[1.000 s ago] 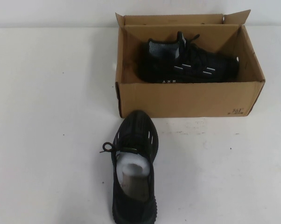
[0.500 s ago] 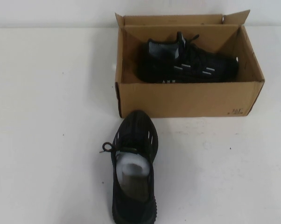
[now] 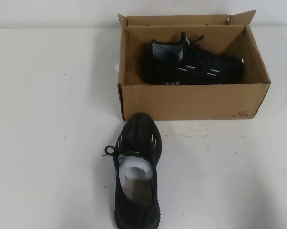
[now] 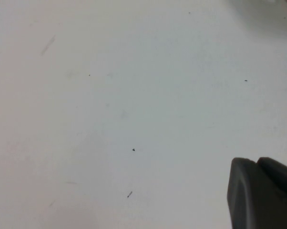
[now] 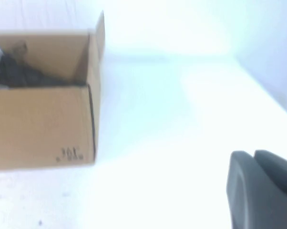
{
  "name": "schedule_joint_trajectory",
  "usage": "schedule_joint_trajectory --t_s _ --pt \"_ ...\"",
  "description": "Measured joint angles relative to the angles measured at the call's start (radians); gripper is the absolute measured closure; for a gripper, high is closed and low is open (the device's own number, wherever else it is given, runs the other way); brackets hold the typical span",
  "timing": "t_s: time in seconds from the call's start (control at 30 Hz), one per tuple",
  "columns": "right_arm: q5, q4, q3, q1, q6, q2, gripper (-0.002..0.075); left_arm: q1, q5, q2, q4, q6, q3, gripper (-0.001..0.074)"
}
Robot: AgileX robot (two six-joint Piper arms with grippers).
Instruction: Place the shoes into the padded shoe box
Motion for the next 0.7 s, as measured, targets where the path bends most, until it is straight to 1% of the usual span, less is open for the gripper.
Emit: schedule_joint_trajectory --t_s 0.13,0.33,0.5,0.7 --pt "-0.009 0.004 0.070 0.007 0.015 -0.096 0.0733 0.000 0.000 0.000 0.000 0.000 0.000 0.0739" --pt "0.082 0.000 0.070 0.055 0.015 -0.208 0.0733 0.000 0.000 0.000 0.000 0.000 0.000 0.0739" --pt "0.118 0.000 0.070 0.114 0.015 -0.203 0.0733 0.000 0.000 -0.002 0.000 0.000 0.000 0.0739" --pt "0.118 0.000 0.070 0.114 0.015 -0.203 0.0733 0.000 0.000 -0.002 0.000 0.000 0.000 0.0739"
